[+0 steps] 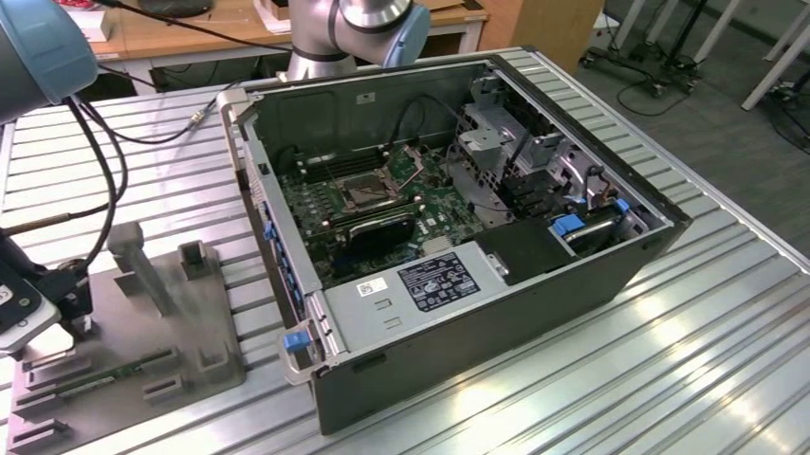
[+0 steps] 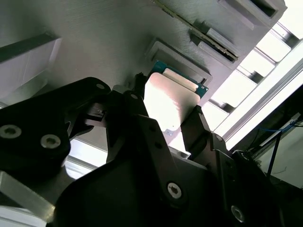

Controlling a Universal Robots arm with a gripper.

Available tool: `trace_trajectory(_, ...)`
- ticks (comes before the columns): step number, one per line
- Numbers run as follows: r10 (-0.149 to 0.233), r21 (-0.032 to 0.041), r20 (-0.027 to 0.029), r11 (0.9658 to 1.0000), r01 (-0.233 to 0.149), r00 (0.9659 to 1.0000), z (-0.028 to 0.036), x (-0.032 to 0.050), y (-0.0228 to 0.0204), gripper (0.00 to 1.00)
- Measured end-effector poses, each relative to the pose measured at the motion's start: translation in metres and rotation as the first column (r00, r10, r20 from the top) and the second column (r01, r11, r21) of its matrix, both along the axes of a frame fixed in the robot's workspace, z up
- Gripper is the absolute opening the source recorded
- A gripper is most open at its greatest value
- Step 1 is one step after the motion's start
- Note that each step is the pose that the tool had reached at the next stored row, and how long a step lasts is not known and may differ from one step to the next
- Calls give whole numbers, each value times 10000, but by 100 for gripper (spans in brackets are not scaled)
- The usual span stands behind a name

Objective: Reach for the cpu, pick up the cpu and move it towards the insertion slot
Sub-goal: 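Pick up the cpu and move it towards the insertion slot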

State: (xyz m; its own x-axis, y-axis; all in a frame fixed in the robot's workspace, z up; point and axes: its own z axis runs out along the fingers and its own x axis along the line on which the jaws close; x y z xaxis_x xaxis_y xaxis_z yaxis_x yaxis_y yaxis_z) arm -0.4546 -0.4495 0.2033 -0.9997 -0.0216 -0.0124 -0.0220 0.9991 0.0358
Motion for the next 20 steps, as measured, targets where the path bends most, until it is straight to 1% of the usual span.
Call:
trace_trajectory(8, 0, 0, 0, 10000, 0, 10000, 38, 0, 0, 55)
trace_trajectory(17, 0, 0, 1, 10000, 0, 10000, 104, 0, 0, 55)
trace_trajectory(20, 0, 1, 2, 10000, 0, 10000, 109, 0, 0, 55)
